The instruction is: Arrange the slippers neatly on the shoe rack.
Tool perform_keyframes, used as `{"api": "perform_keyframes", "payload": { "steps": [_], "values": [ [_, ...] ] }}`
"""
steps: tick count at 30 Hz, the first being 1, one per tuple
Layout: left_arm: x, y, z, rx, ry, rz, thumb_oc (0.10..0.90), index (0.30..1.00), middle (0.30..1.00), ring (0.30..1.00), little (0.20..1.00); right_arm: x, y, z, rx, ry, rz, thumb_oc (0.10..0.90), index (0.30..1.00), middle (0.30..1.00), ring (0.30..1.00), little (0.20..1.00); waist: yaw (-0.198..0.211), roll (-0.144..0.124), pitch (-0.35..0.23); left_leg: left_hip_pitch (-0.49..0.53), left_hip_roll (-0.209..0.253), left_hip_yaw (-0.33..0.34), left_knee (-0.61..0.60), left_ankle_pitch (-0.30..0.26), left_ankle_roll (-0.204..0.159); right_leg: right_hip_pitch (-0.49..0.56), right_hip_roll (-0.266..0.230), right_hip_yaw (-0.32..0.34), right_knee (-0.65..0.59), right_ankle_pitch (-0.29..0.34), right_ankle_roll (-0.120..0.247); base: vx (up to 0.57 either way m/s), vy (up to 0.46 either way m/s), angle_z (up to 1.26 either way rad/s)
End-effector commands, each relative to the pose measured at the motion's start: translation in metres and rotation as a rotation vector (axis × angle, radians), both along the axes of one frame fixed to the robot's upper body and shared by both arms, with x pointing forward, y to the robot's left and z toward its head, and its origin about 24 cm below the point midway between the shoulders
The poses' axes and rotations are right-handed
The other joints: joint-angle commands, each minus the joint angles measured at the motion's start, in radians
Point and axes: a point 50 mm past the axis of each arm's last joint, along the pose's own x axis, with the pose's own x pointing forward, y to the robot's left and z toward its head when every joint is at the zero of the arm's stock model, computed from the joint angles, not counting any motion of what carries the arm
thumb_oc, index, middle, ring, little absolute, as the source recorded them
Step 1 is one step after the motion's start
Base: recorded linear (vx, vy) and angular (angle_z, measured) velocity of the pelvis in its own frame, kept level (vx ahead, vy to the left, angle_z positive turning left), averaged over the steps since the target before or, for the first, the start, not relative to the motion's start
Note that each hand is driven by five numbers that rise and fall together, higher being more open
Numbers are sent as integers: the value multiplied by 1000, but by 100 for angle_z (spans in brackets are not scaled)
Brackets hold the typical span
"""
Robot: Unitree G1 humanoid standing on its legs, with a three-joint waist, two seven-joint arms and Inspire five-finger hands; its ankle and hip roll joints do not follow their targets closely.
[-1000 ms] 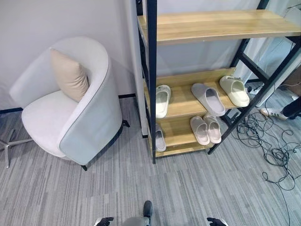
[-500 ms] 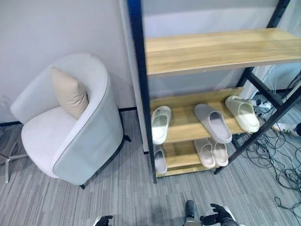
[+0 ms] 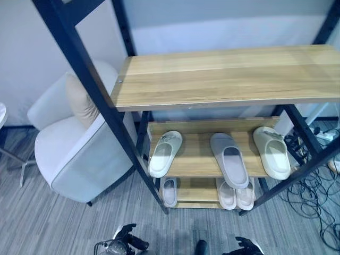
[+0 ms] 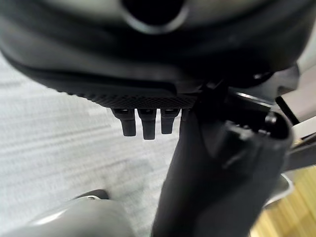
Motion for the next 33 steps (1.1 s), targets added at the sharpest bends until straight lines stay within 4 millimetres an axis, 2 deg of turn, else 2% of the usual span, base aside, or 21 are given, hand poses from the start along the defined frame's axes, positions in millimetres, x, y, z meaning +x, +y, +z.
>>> {"api": "perform_keyframes", "payload": {
  "steps": [1,4,5,6,7,8,9,10,11,12,14,17,19,23,24,26,28,29,31,32,33],
  "values": [
    [-6,-6,-3,-4,10,-11,800,900,900,900,900,15,-4,6,-23,-65,-5,800,900,900,900,900,18,58,6,37,-37,21,-78,12,45,0,1,125,153,-152,97,90,49,8],
    [-6,-1,-2,1,13,3,800,900,900,900,900,15,1,5,-16,-60,10,800,900,900,900,900,14,62,3,69,-55,-23,-116,4,70,-39,-19,99,290,-161,115,72,54,0],
    [-4,28,3,56,18,5,800,900,900,900,900,48,-76,49,-96,-173,-36,800,900,900,900,900,19,54,5,77,-53,-35,-112,3,73,-61,-39,97,370,-170,135,44,53,27],
    [0,22,3,42,5,3,800,900,900,900,900,60,-39,40,-61,-228,35,800,900,900,900,900,15,57,14,79,-55,-49,-118,9,77,-91,-50,104,425,-162,140,14,32,25],
    [1,19,3,51,2,-21,800,900,900,900,900,93,-7,51,-34,-388,122,800,900,900,900,900,18,60,20,80,-64,-80,-116,12,81,-108,-50,143,451,-153,147,-37,40,35],
    [-2,14,2,48,-3,-15,800,900,900,900,900,107,8,60,-23,-461,170,800,900,900,900,900,12,61,26,82,-70,-99,-117,13,85,-121,-34,204,463,-145,153,-51,31,80],
    [3,11,3,52,-29,-14,800,900,900,900,900,107,14,62,-33,-497,192,800,900,900,900,900,4,62,28,81,-77,-116,-117,12,86,-108,-17,258,445,-161,152,-44,-20,114],
    [7,10,5,41,-43,-7,800,900,900,900,900,63,0,32,-41,-275,105,800,900,900,900,900,-6,53,26,81,-77,-124,-117,12,85,-102,-6,298,435,-159,149,-23,-87,123],
    [11,10,7,42,-49,-3,800,900,900,900,900,40,-11,21,-49,-181,30,800,900,900,900,900,-3,44,19,81,-79,-144,-118,14,83,-86,-6,313,413,-166,144,-3,-197,118],
    [4,15,4,54,-25,-1,800,900,900,900,900,9,-15,8,-23,-45,-30,800,900,900,900,900,9,35,-2,72,-74,-171,-127,25,78,-55,-21,312,388,-174,138,-7,-197,108],
    [5,18,4,63,-13,-20,800,900,900,900,900,17,-16,10,-11,-64,-57,800,900,900,900,900,22,26,-12,59,-73,-198,-131,39,72,-38,-14,326,400,-181,141,-65,-190,94],
    [-5,26,2,74,21,9,800,900,900,900,900,17,-10,8,13,-69,-62,800,900,900,900,900,45,7,-25,30,-70,-235,-144,70,58,-3,6,347,387,-194,138,-141,-201,61],
    [-9,29,1,71,37,19,800,900,900,900,900,22,-4,8,36,-91,-56,800,900,900,900,900,73,-16,-33,-4,-66,-237,-146,95,33,63,15,308,252,-233,118,-199,-271,19],
    [-10,25,-1,46,41,29,800,900,900,900,900,31,-2,11,35,-126,-35,800,900,900,900,900,97,-15,-11,-86,-33,-249,-139,174,-21,102,58,296,125,-240,88,-278,-250,16],
    [-7,21,0,41,33,20,800,900,900,900,900,36,-3,14,30,-145,-37,800,900,900,900,900,93,-2,24,-128,-11,-244,-139,226,-49,97,77,292,115,-232,77,-316,-176,12],
    [-4,19,0,42,25,10,800,900,900,900,900,38,-3,15,28,-151,-41,800,900,900,900,900,86,-2,50,-148,-1,-221,-134,239,-49,87,79,286,121,-216,72,-294,-109,34],
    [-3,15,0,34,20,1,800,900,900,900,900,37,-4,15,25,-149,-43,800,900,900,900,900,69,-7,59,-139,9,-182,-108,201,-24,68,73,274,123,-199,65,-331,-73,33],
    [-7,13,-2,30,34,-5,800,900,900,900,900,32,-5,13,21,-132,-46,800,900,900,900,900,49,-18,53,-102,-1,-166,-49,139,-12,54,55,255,121,-187,62,-311,-5,33],
    [-9,13,-2,30,40,-9,800,900,900,900,900,29,-6,12,20,-125,-47,800,900,900,900,900,37,-23,46,-87,-4,-165,-21,119,-10,45,46,247,117,-178,62,-196,41,29],
    [-12,11,-4,30,53,-23,800,900,900,900,900,24,-7,10,19,-104,-49,800,900,900,900,900,19,-29,35,-19,-5,-173,39,63,-7,32,34,249,114,-158,62,-113,53,13],
    [-12,11,-4,30,53,-22,800,900,900,900,900,24,-7,10,19,-104,-49,800,900,900,900,900,18,-30,33,-22,-5,-174,37,66,-7,30,33,248,113,-157,62,-143,81,12]
  ]
}}
